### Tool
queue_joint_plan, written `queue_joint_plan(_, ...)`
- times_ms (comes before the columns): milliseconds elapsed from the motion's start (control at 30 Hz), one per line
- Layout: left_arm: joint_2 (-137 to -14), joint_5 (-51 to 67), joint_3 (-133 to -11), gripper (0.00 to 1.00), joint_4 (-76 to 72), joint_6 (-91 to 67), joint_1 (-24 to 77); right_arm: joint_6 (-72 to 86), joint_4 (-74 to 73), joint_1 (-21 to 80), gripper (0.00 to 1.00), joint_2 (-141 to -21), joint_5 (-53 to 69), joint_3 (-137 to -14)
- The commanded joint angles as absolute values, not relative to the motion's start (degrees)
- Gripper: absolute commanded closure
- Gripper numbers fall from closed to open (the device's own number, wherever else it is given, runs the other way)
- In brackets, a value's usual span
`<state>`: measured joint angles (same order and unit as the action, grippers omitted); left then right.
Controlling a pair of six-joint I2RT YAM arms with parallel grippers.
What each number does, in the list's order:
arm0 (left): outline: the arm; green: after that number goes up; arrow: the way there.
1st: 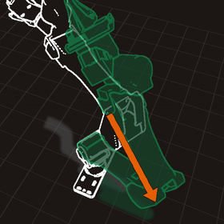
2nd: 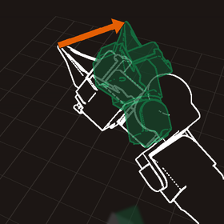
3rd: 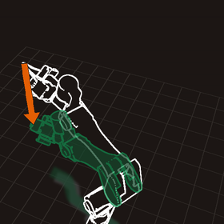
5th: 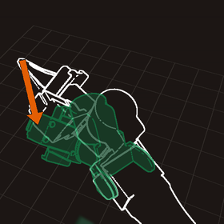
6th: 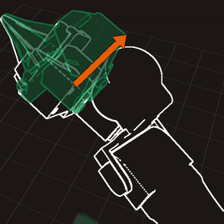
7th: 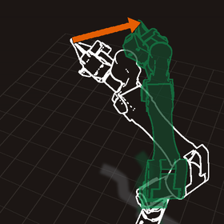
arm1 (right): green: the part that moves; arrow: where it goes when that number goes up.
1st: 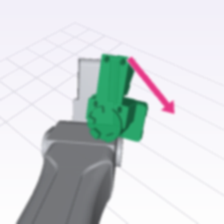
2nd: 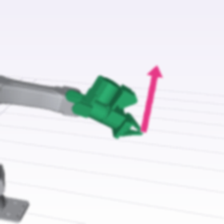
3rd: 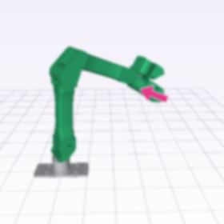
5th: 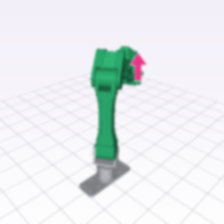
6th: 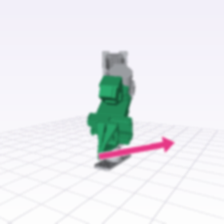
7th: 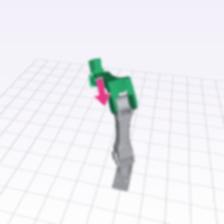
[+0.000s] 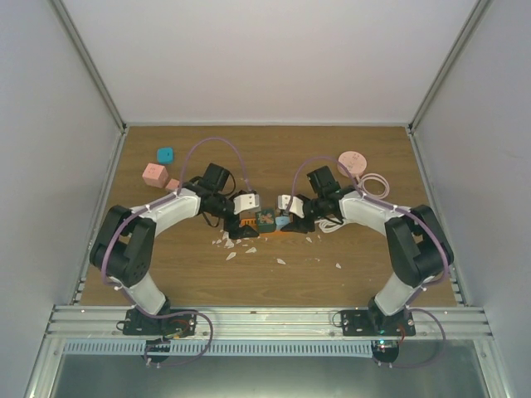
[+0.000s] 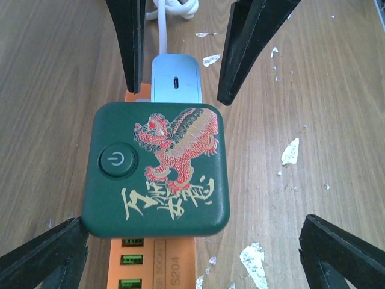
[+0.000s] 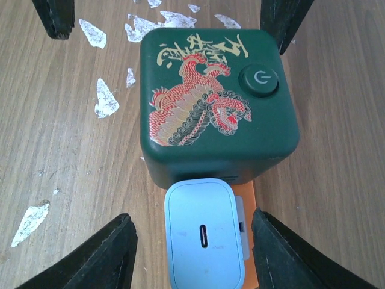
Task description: Pull the plug off the socket
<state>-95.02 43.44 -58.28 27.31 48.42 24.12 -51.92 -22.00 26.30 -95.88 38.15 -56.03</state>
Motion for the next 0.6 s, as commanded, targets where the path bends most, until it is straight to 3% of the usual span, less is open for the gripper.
queue_joint_plan(0, -96.44, 41.49, -59.94, 0.05, 23.08, 47.0, 25.78, -52.12, -21.0, 26.91, 0.48, -97.11, 38.07, -56.33)
queue_joint_plan(200, -98.01, 40.09, -60.55, 0.09, 22.21, 47.19, 26.49, -50.49, -19.1, 27.96, 0.58, -97.26, 38.06, -56.02)
queue_joint_plan(567, -98.0, 39.63, -60.43, 0.18, 21.48, 47.48, 26.76, -46.7, -16.06, 30.32, 0.63, -99.66, 37.2, -55.6)
